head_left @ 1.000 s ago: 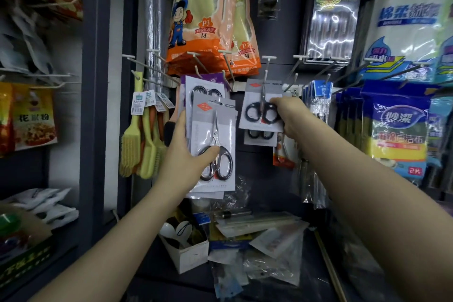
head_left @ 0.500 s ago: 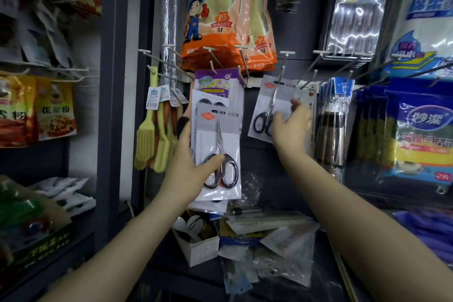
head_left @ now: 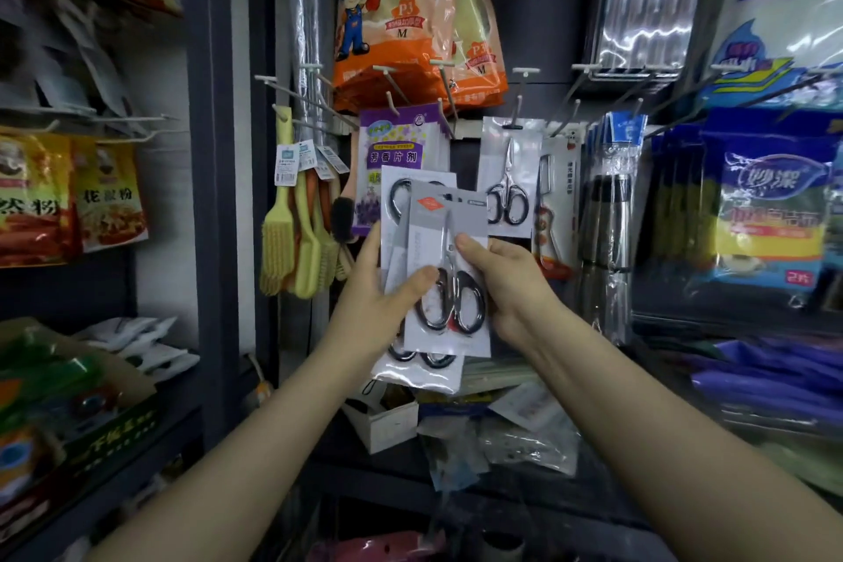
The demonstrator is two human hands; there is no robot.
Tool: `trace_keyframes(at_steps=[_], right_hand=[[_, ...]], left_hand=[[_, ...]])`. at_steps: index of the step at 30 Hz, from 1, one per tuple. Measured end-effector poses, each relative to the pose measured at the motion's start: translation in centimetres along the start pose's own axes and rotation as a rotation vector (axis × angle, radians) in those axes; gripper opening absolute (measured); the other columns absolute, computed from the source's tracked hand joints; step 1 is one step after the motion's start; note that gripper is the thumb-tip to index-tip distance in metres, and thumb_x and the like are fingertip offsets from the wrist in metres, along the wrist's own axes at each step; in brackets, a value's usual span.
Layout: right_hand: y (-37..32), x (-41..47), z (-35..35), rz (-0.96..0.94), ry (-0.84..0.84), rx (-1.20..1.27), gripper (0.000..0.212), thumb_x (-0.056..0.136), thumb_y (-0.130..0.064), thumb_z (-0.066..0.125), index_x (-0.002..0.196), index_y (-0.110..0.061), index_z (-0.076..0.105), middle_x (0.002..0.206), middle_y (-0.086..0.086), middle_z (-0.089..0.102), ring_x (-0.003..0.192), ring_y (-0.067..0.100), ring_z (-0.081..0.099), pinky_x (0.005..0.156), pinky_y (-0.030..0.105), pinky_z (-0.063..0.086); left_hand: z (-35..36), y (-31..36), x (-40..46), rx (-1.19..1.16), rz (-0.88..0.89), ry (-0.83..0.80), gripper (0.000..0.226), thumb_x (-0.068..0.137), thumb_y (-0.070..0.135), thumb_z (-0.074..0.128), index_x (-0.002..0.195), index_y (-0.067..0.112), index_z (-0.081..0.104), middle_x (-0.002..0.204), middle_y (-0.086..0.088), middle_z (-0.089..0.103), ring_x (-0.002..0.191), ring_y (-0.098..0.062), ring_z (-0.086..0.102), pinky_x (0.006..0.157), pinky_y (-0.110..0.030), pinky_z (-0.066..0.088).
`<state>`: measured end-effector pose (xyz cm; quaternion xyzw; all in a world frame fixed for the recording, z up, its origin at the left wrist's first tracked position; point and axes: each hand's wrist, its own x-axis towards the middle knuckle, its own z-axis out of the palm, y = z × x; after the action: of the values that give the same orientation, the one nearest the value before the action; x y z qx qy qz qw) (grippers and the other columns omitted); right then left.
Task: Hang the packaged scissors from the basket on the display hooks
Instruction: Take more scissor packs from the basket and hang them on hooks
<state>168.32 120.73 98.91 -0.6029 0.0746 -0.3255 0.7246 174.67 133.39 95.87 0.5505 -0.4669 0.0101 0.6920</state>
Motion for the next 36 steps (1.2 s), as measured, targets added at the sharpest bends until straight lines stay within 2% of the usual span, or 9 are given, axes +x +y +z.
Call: trace_keyframes(at_steps=[4, 7, 12, 17, 21, 24, 27, 30, 36], right_hand=[[0.5, -0.1, -1.0, 0.063, -0.018, 0.086, 0.025, 0.097, -0.016, 0.045, 0.103, -0.001, 0.064, 0.092, 0.016, 0.069, 0.073, 0.024, 0.068, 0.068, 0.035, 0.059], [0.7, -0.3, -1.3, 0.111, -0.027, 0.126, 0.031, 0.099, -0.016, 0.040, 0.120, -0.001, 0.056, 0.098, 0.018, 0.067, 0.079, 0.027, 0.066, 0.063, 0.033, 0.058], [-1.0, 0.5, -2.7, 0.052, 0.040, 0.073, 0.020, 0.098, -0.009, 0.042, 0.087, -0.011, 0.058, 0.059, 0.003, 0.072, 0.051, 0.016, 0.068, 0.050, 0.027, 0.058], [-3.1, 2.0, -3.3, -0.033, 0.166, -0.041, 0.025, 0.094, -0.011, 0.050, 0.118, -0.006, 0.053, 0.088, 0.010, 0.065, 0.072, 0.024, 0.062, 0.072, 0.035, 0.052], [-6.1, 3.6, -3.2, -0.110, 0.258, -0.113, 0.010, 0.090, -0.004, 0.050, 0.084, -0.011, 0.049, 0.071, 0.007, 0.056, 0.060, 0.020, 0.055, 0.058, 0.032, 0.049], [-8.1, 4.9, -2.4, -0.170, 0.240, -0.138, 0.005, 0.089, -0.009, 0.051, 0.085, -0.011, 0.051, 0.070, 0.008, 0.056, 0.058, 0.021, 0.055, 0.054, 0.031, 0.049], [-10.0, 6.3, -1.6, -0.268, 0.242, -0.207, 0.014, 0.087, -0.019, 0.057, 0.076, -0.013, 0.052, 0.066, 0.004, 0.054, 0.057, 0.019, 0.052, 0.048, 0.024, 0.044], [-11.2, 7.6, -1.2, -0.375, 0.307, -0.254, 0.032, 0.083, -0.024, 0.060, 0.060, -0.020, 0.038, 0.061, 0.003, 0.040, 0.066, 0.021, 0.041, 0.060, 0.032, 0.035], [-11.7, 9.3, -1.7, -0.432, 0.367, -0.303, 0.028, 0.085, -0.014, 0.055, 0.065, -0.019, 0.037, 0.066, 0.003, 0.044, 0.064, 0.017, 0.041, 0.056, 0.027, 0.035]], left_hand=[[-0.2, 0.0, -1.0, -0.068, -0.026, -0.085, 0.058, 0.082, 0.008, 0.060, 0.122, 0.046, 0.041, 0.108, 0.021, 0.068, 0.102, -0.002, 0.065, 0.074, -0.019, 0.054], [-0.6, -0.1, -1.2, -0.074, -0.056, -0.107, 0.062, 0.082, 0.004, 0.060, 0.128, 0.041, 0.040, 0.112, 0.017, 0.067, 0.104, -0.005, 0.065, 0.077, -0.021, 0.055], [-1.0, -0.7, -1.7, -0.038, -0.122, -0.009, 0.061, 0.085, -0.002, 0.057, 0.132, 0.034, 0.043, 0.109, 0.009, 0.070, 0.099, -0.013, 0.067, 0.079, -0.028, 0.057], [-0.9, 0.0, -0.7, 0.075, -0.084, 0.128, 0.060, 0.084, -0.001, 0.057, 0.133, 0.030, 0.040, 0.116, 0.008, 0.065, 0.102, -0.008, 0.064, 0.085, -0.031, 0.053], [-0.9, 1.1, 0.9, 0.218, -0.034, 0.164, 0.035, 0.085, 0.005, 0.058, 0.110, 0.028, 0.049, 0.094, 0.013, 0.064, 0.082, -0.001, 0.061, 0.064, -0.011, 0.049], [-0.8, 2.0, 2.2, 0.286, -0.010, 0.175, 0.027, 0.086, 0.007, 0.057, 0.108, 0.024, 0.053, 0.091, 0.010, 0.065, 0.077, -0.002, 0.061, 0.054, -0.009, 0.046], [-0.5, 2.6, 3.4, 0.303, 0.006, 0.219, 0.026, 0.086, 0.009, 0.057, 0.109, 0.022, 0.055, 0.095, 0.004, 0.067, 0.082, -0.009, 0.063, 0.058, -0.016, 0.049], [-0.2, 3.0, 4.2, 0.314, 0.037, 0.254, 0.031, 0.085, 0.010, 0.058, 0.114, 0.022, 0.056, 0.100, 0.005, 0.066, 0.085, -0.004, 0.062, 0.056, -0.011, 0.048], [0.3, 3.3, 4.8, 0.303, 0.058, 0.290, 0.030, 0.086, 0.011, 0.058, 0.114, 0.020, 0.056, 0.093, 0.015, 0.065, 0.083, 0.004, 0.061, 0.065, -0.013, 0.049]])
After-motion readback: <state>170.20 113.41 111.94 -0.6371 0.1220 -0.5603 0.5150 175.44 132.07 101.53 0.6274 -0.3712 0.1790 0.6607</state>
